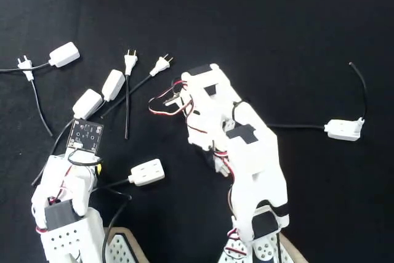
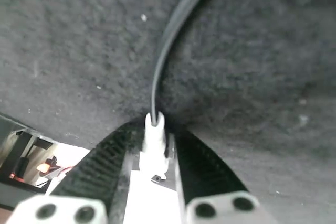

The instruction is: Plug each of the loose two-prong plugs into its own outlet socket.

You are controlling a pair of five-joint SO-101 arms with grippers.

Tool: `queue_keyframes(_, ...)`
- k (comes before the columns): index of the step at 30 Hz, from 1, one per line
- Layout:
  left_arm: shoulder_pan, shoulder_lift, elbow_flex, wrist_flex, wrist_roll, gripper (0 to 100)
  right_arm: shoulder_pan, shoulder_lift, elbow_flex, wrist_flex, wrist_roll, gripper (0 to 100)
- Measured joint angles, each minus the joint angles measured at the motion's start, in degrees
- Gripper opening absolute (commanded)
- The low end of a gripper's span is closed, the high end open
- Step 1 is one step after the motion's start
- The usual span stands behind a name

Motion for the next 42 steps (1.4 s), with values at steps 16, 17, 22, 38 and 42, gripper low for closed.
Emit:
queue_keyframes(16, 0.0, 0.0, 0.0, 0.0, 0.0, 21, -6.8, -33.9, 0.0, -2.3, -19.3, 1.2)
queue_keyframes(17, 0.0, 0.0, 0.0, 0.0, 0.0, 21, -6.7, -36.8, 0.3, -3.6, -20.5, 1.2)
queue_keyframes(22, 0.0, 0.0, 0.0, 0.0, 0.0, 21, -6.8, -49.2, 12.5, -17.2, -28.0, 1.2)
queue_keyframes(38, 0.0, 0.0, 0.0, 0.0, 0.0, 21, -3.1, -100.0, 72.6, -66.8, -35.7, 1.2)
queue_keyframes(42, 4.5, 0.0, -1.3, 0.4, 0.0, 21, 2.4, -109.3, 79.6, -73.9, -35.7, 1.1)
